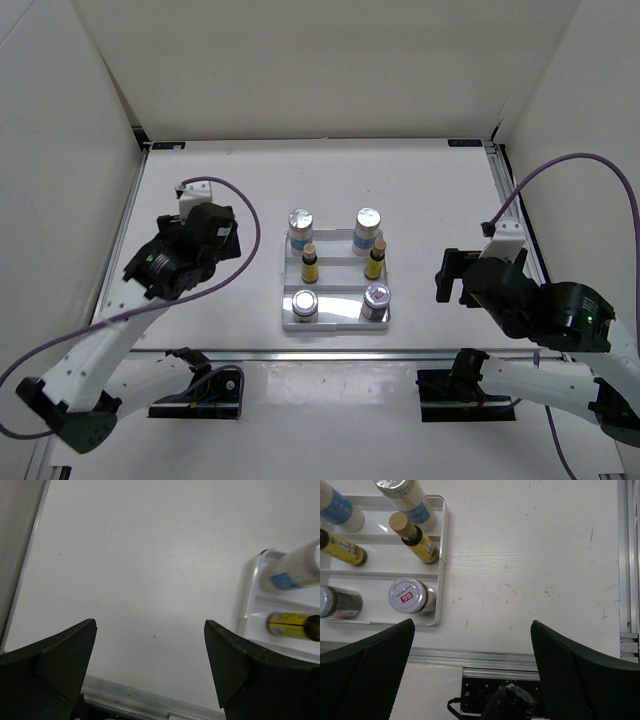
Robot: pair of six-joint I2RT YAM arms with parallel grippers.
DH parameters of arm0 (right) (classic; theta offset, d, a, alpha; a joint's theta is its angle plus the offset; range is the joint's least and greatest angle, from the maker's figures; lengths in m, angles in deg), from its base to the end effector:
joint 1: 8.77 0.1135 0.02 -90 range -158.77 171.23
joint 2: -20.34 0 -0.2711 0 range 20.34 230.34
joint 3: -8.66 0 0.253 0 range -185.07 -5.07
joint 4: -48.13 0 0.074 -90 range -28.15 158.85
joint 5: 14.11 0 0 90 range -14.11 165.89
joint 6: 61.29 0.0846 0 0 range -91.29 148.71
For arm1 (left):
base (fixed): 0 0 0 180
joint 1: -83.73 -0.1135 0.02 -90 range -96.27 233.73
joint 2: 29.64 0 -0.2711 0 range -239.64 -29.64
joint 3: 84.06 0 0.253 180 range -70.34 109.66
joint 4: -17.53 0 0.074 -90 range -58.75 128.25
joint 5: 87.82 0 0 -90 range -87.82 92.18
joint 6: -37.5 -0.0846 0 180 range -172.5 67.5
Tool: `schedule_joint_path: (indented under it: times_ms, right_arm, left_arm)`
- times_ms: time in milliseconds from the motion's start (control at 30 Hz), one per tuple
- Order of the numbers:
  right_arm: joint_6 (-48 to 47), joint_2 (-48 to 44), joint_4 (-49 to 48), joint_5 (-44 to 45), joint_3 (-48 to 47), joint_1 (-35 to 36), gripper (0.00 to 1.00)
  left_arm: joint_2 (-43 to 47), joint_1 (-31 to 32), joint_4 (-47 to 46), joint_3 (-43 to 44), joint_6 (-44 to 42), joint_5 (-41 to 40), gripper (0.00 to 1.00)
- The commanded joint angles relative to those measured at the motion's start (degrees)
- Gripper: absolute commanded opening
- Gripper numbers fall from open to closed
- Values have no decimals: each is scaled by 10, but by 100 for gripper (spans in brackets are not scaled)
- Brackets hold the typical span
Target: Organize the condiment bottles
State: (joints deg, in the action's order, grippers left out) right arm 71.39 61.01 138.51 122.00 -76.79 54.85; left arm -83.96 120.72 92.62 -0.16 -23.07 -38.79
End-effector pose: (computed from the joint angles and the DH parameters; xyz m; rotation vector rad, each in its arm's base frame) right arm 0.0932 0.0506 0.3736 -0.0225 2.0922 0.1470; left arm 0.1760 -0.0631 0.3602 -0.1835 2.1376 0.1878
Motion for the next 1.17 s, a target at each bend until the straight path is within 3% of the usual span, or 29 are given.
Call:
schedule_joint_path:
  times_ms: [0,300,533,967,1133]
  right_arm:
    - [28,-8,60,49,11,1,100]
    - [54,-25,60,71,35,1,100]
    - [43,-30,44,71,47,1,100]
    - [38,-37,38,71,52,1,100]
    - [26,-24,25,71,57,6,100]
  left_arm:
    - [-60,-34,16,-11,-4,22,100]
    - [-46,-113,-7,-19,-11,58,100]
    - [15,-113,-7,-30,5,31,100]
    - [17,-113,-7,-29,10,-2,100]
    - [84,-113,-74,-84,-10,10,100]
